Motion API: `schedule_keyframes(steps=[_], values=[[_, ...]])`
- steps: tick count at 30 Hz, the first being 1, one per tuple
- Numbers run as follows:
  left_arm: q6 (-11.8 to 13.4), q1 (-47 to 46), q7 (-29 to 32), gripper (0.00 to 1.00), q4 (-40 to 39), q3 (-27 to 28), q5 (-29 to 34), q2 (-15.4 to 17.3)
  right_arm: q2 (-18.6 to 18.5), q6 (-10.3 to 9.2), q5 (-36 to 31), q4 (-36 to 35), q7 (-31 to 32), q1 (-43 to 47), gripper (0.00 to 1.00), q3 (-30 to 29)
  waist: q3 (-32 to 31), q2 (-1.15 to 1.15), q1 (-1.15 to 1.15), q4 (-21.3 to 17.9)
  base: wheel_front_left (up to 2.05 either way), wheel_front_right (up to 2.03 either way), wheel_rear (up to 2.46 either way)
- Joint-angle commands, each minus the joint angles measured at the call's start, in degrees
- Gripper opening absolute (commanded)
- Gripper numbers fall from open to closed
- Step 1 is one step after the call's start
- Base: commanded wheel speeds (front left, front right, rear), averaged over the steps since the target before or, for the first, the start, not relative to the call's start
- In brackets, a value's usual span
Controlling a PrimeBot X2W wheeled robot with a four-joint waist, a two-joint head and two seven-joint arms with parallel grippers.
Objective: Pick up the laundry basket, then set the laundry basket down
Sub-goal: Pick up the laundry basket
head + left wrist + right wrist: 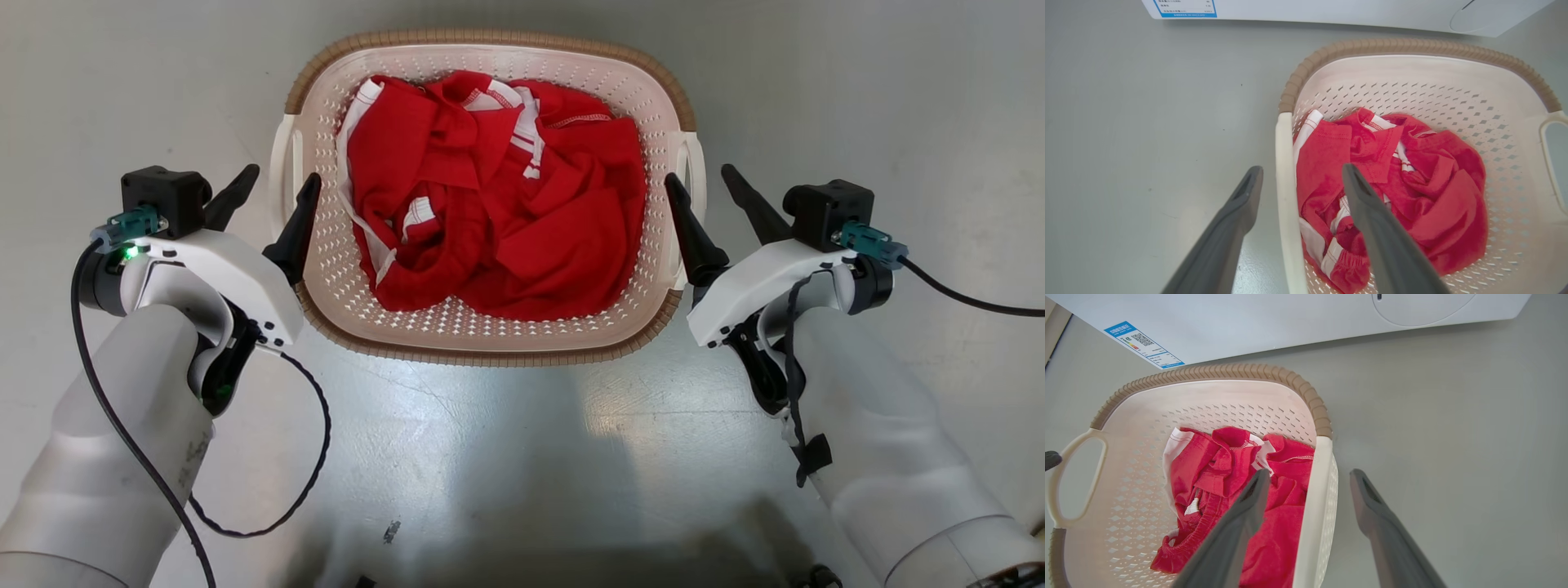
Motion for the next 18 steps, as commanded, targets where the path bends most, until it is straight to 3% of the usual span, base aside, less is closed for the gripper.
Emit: schedule_keyframes(steps=[1,18], values=[[-0.1,-0.7,-0.5,1.0,0.4,0.6,-0.8,2.6,1.0,0.41,1.4,0.1,-0.5,1.1,1.0,2.0,0.4,0.0,0.0,-0.1,0.0,0.0,0.0],[-0.1,-2.8,-1.7,1.0,3.0,-4.3,-4.5,2.2,1.0,0.41,6.5,2.1,-0.5,-0.6,1.0,7.0,3.0,0.0,0.0,0.1,0.0,0.0,0.0]])
